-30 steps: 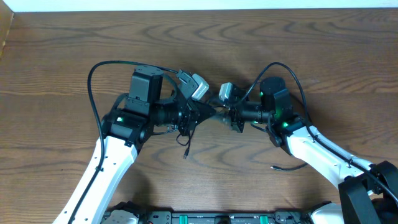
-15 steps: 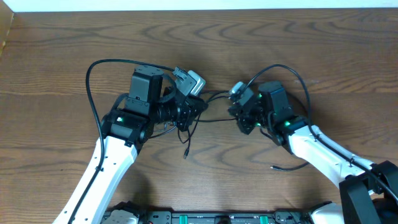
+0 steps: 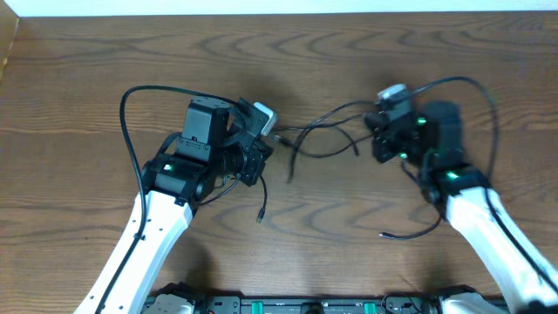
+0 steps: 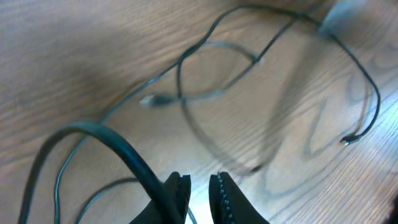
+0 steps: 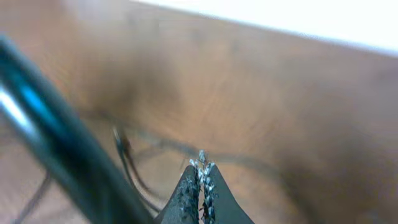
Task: Untangle cables
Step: 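Grasp one black cable with the right gripper and pull it rightward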
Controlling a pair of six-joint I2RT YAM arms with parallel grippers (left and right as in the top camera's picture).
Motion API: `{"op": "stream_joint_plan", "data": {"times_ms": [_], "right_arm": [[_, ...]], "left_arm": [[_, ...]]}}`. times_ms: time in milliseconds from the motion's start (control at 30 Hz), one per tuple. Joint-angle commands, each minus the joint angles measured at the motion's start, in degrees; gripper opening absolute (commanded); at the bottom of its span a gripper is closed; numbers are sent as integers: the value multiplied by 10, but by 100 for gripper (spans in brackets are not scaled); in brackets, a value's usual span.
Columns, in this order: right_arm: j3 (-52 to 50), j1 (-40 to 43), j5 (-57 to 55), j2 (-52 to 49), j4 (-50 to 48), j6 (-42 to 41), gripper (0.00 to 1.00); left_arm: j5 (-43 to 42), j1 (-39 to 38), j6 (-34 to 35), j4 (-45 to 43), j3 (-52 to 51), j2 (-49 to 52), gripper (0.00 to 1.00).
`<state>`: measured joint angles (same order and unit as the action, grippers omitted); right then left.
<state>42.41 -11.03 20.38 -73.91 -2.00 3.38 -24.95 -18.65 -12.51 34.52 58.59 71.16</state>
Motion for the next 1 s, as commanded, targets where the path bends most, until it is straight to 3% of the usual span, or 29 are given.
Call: {"op": "stream_joint_plan", "data": {"times_ms": [0, 133, 167, 233, 433, 667, 833, 967], "right_arm": [[5, 30, 3, 92, -35, -23, 1], [5, 53, -78, 162, -81, -38, 1], [5, 57, -113, 174, -90, -38, 1], [5, 69, -208, 190, -104, -38, 1], [5, 142, -401, 177, -135, -35, 1], [6, 313, -414, 111, -231, -36, 1], [13, 414, -414, 45, -239, -50, 1], [19, 501, -391, -32, -197, -155, 1]], "left_arm": [[19, 0, -7, 14, 16, -1, 17], [19, 0, -7, 18, 16, -1, 17], [19, 0, -7, 19, 16, -1, 24], [19, 0, -7, 21, 16, -1, 24], [19, 0, -7, 23, 16, -1, 25], [19, 0, -7, 28, 16, 0, 25], [19, 0, -7, 27, 16, 0, 25], [19, 0, -7, 28, 16, 0, 25]]}}
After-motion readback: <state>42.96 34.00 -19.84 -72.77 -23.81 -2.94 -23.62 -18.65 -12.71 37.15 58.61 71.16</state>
